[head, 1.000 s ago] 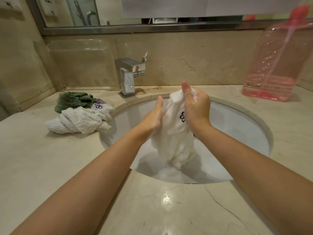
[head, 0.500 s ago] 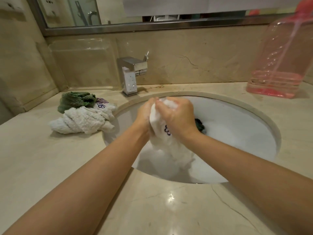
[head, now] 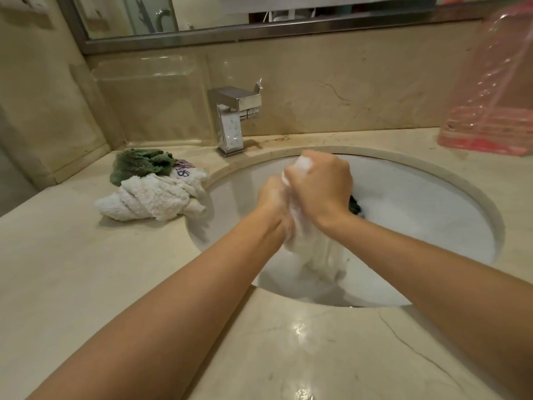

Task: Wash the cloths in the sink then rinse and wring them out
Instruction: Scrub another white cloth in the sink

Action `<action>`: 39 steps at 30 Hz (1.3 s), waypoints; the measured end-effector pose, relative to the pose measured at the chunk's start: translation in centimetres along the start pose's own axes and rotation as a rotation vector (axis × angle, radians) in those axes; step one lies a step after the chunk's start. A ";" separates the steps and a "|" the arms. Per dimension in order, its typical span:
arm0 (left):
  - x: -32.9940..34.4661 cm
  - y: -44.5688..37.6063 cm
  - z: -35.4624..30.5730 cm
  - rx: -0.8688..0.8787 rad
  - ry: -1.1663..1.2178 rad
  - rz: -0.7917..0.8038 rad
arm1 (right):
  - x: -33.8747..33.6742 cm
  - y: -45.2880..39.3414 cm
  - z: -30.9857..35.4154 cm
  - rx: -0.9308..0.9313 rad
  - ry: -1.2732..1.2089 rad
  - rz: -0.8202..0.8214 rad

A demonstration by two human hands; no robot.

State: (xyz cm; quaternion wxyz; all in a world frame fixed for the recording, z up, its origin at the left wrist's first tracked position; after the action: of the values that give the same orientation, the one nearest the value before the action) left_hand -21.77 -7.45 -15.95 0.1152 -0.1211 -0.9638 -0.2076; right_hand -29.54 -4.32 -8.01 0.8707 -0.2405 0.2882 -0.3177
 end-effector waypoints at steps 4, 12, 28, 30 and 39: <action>-0.2 0.4 -0.2 -0.001 -0.020 -0.038 | 0.4 0.1 -0.1 -0.006 -0.063 0.035; -1.6 0.3 -1.5 0.099 -0.076 -0.072 | 0.6 1.2 2.2 -0.085 -0.142 0.022; -0.2 -0.8 -3.1 0.370 -0.549 -0.075 | 2.0 -1.6 -7.8 0.274 0.019 0.402; -0.7 -0.8 -3.5 0.379 -0.476 -0.119 | 2.9 -0.9 -7.0 0.375 -0.230 0.480; -1.6 -1.5 -2.6 0.262 -0.979 -0.078 | 1.5 -1.4 -7.1 0.340 -0.318 0.455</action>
State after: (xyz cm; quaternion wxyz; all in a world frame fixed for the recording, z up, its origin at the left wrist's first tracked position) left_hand -20.27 -10.18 -14.66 -0.3436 -0.1524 -0.9266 -0.0080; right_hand -33.84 -8.05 -12.83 0.9812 -0.0675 0.1379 -0.1171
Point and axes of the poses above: each hand's wrist, its own y-axis away from the middle knuckle, its own x-axis out of the palm, z = x × y, the point moved 9 cm from there along -y, towards the middle knuckle, and after that the axes turned 7 degrees about -y, right-handed, at the moved point
